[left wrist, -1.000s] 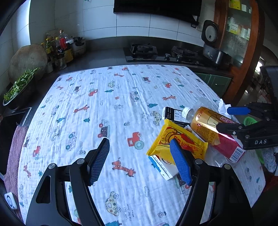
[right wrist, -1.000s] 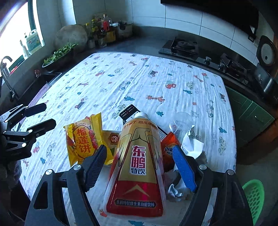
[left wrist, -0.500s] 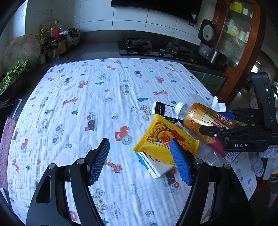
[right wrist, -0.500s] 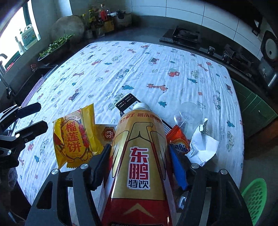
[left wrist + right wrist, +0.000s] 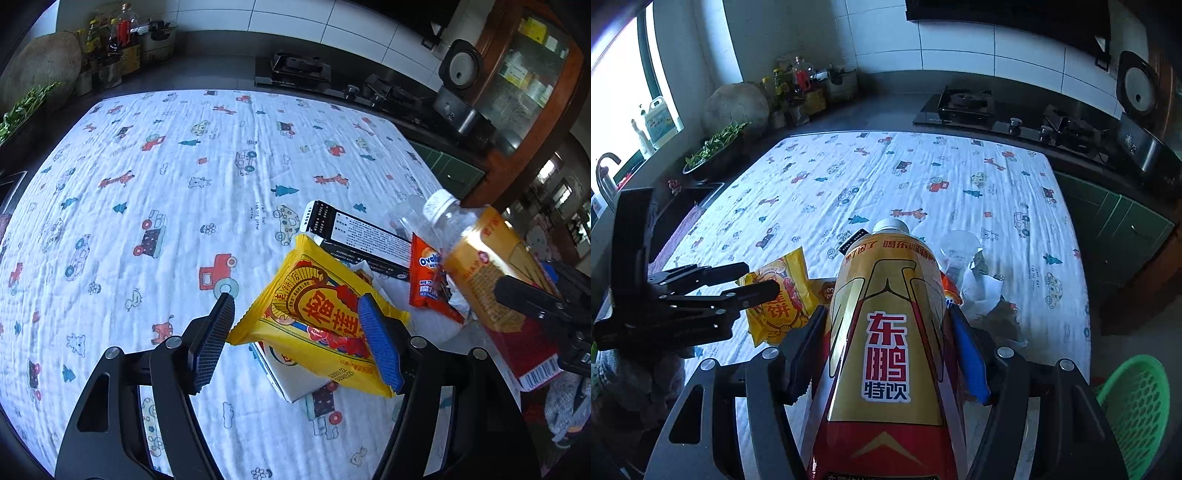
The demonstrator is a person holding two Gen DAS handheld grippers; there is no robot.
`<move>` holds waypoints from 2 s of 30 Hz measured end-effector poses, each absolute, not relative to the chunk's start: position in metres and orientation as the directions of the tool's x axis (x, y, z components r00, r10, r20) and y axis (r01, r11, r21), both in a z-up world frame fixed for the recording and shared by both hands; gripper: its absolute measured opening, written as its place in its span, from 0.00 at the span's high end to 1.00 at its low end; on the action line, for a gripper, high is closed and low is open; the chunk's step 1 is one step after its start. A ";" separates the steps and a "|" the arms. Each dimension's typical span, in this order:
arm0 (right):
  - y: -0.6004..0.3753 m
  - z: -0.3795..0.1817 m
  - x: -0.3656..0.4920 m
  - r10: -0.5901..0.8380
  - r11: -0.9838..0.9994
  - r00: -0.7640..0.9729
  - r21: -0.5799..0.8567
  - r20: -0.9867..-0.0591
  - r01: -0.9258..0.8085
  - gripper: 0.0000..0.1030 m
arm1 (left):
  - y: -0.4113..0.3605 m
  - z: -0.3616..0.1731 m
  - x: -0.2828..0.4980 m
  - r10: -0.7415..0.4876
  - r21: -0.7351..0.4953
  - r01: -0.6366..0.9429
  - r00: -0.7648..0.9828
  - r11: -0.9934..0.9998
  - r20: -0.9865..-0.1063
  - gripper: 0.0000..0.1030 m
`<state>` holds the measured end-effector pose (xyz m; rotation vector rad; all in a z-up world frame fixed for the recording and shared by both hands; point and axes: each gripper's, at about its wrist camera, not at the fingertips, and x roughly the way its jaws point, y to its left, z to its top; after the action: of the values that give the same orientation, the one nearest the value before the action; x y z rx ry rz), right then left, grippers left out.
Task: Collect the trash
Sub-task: 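Grasp the yellow snack packet with the left gripper, then drop the gold bottle into the green basket with the right gripper while the left carries the yellow packet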
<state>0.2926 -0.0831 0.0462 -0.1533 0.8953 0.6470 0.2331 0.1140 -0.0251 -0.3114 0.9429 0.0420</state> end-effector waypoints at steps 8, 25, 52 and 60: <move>-0.112 0.061 0.274 0.489 0.813 0.491 0.172 -0.721 -0.556 0.39 | 0.116 -0.031 0.235 -0.113 -0.274 -0.198 0.579 0.941 -0.807 0.59; -0.158 0.067 0.239 0.519 0.833 0.540 0.249 -0.663 -0.495 0.39 | 0.115 -0.001 0.200 -0.154 -0.311 -0.133 0.649 0.941 -0.745 0.87; -0.360 0.021 0.226 0.179 0.983 0.674 0.164 -0.717 -0.087 0.39 | -0.055 0.039 0.216 -0.416 -0.353 0.227 0.605 0.908 -0.679 0.87; -0.414 -0.017 0.252 0.088 0.990 0.658 0.139 -0.748 0.025 0.39 | -0.106 0.035 0.239 -0.439 -0.344 0.274 0.568 0.898 -0.696 0.87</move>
<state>0.2518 -0.4139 -0.0172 0.1420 0.8530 0.0359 0.2390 -0.1060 0.0355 -0.2061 0.8711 -0.4225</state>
